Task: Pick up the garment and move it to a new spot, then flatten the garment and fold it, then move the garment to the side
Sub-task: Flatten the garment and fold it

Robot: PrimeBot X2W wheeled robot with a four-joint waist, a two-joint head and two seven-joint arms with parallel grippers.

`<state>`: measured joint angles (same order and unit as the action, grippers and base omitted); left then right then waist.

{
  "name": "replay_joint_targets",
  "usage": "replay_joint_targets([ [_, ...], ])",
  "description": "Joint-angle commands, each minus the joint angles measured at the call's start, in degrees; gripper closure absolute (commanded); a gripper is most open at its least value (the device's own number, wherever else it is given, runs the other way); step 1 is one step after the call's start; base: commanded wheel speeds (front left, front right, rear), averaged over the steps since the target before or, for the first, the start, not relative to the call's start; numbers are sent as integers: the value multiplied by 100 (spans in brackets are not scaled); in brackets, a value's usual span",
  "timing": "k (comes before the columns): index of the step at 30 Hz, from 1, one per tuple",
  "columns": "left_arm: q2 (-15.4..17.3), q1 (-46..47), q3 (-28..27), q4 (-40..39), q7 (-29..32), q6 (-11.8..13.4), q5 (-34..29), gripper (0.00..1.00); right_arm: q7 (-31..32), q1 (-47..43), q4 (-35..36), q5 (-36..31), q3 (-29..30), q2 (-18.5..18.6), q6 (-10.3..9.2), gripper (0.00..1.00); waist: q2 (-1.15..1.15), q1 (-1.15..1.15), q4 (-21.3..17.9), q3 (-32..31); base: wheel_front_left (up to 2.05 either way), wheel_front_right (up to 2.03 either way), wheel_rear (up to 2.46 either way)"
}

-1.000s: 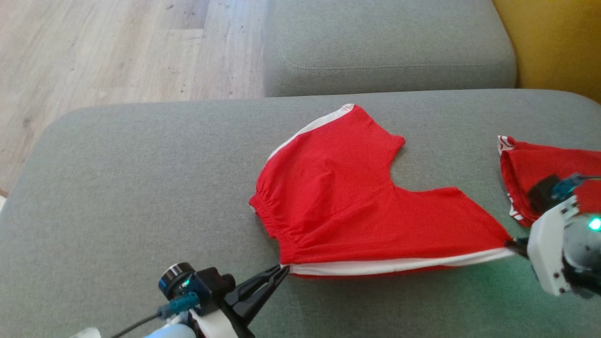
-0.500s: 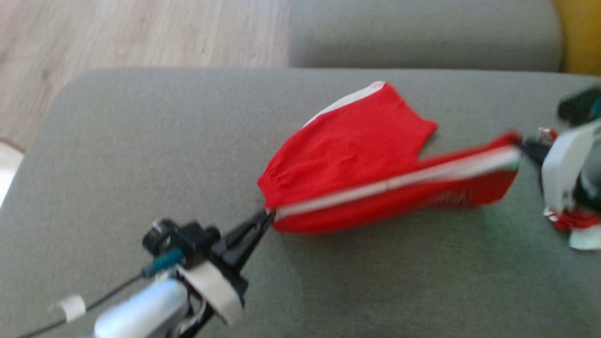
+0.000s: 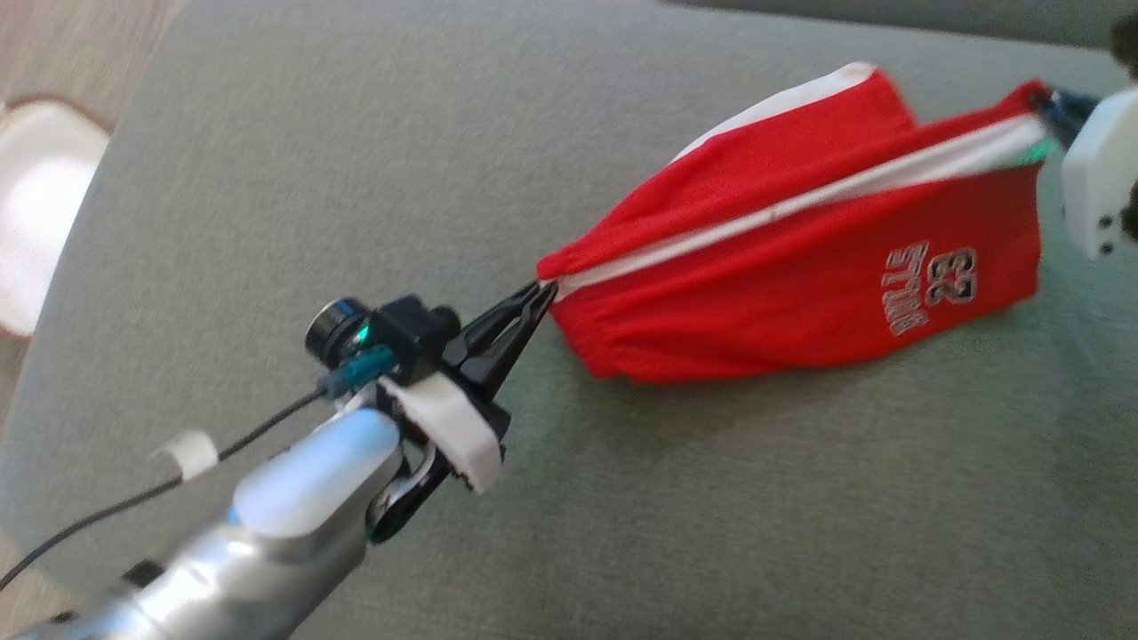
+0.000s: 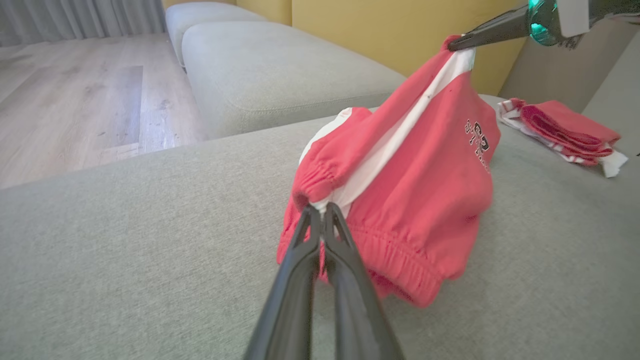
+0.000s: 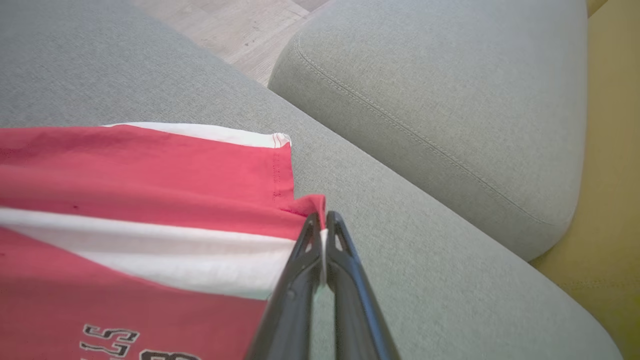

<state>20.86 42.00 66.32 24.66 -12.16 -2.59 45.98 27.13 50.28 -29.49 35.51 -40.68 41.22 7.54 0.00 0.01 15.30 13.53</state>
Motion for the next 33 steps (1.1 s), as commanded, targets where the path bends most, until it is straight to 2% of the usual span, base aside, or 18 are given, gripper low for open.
replay_joint_targets([
  [1, 4, 382, -249, 106, -11, -53, 34, 100, -78, 324, -15, -102, -73, 54, -5, 100, 0, -1, 290, 334, 0, 0, 0],
  [8, -502, 890, -201, 791, -42, -239, -17, 100, -326, 1062, -636, -270, -305, 32, -5, 100, 0, -1, 605, 807, 0, 0, 0],
  [24, -1123, 1549, -15, 1734, -214, -467, -55, 100, -743, 1919, -1663, -215, -772, -170, -5, 100, 0, -1, 928, 1306, 0, 0, 0],
  [25, -1151, 1575, 8, 1786, -219, -471, -54, 100, -787, 1937, -1722, -204, -801, -177, -5, 60, 0, -1, 951, 1320, 0, 0, 0],
  [26, -1174, 1599, 29, 1840, -222, -474, -50, 100, -851, 1962, -1785, -197, -814, -186, -5, 0, 0, -1, 968, 1332, 0, 0, 0],
  [27, -1193, 1621, 53, 1889, -225, -478, -40, 81, -904, 1997, -1880, -178, -790, -207, -5, 0, 0, -1, 977, 1348, 0, 0, 0],
  [28, -1214, 1626, 74, 1936, -218, -481, -3, 45, -930, 2023, -1985, -161, -776, -240, -5, 0, 0, -1, 984, 1356, 0, 0, 0],
  [29, -1228, 1635, 95, 1970, -213, -483, 33, 0, -962, 2046, -2097, -158, -762, -281, -5, 0, 0, -1, 982, 1356, 0, 0, 0],
  [33, -1201, 1693, 82, 2069, -241, -487, 107, 0, -1471, 2075, -2506, -187, -595, -509, -5, 0, 0, -1, 916, 1260, 0, 0, 0],
])
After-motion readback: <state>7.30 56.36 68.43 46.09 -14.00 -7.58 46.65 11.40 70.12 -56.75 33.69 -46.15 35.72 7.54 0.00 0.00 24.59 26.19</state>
